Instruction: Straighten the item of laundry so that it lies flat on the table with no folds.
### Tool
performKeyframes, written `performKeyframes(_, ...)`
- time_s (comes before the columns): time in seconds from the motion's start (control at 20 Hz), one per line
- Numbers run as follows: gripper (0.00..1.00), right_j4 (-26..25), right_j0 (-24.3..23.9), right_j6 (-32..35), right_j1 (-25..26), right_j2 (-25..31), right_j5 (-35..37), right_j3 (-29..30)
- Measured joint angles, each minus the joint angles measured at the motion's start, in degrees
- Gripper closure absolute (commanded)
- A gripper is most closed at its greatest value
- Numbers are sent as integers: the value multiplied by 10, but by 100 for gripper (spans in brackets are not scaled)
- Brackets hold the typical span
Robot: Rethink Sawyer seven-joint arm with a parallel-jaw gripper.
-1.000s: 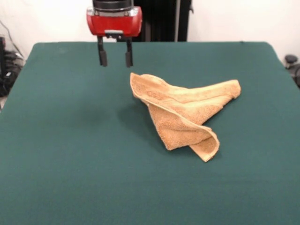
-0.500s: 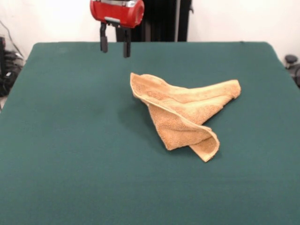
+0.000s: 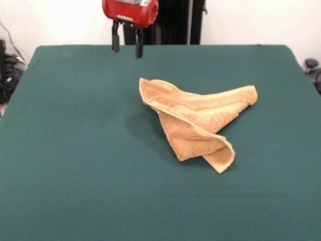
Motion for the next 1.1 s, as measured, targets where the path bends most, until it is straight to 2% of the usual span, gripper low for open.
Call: performKeyframes(1.1, 0, 4, 21, 0, 5, -2, -13, 15)
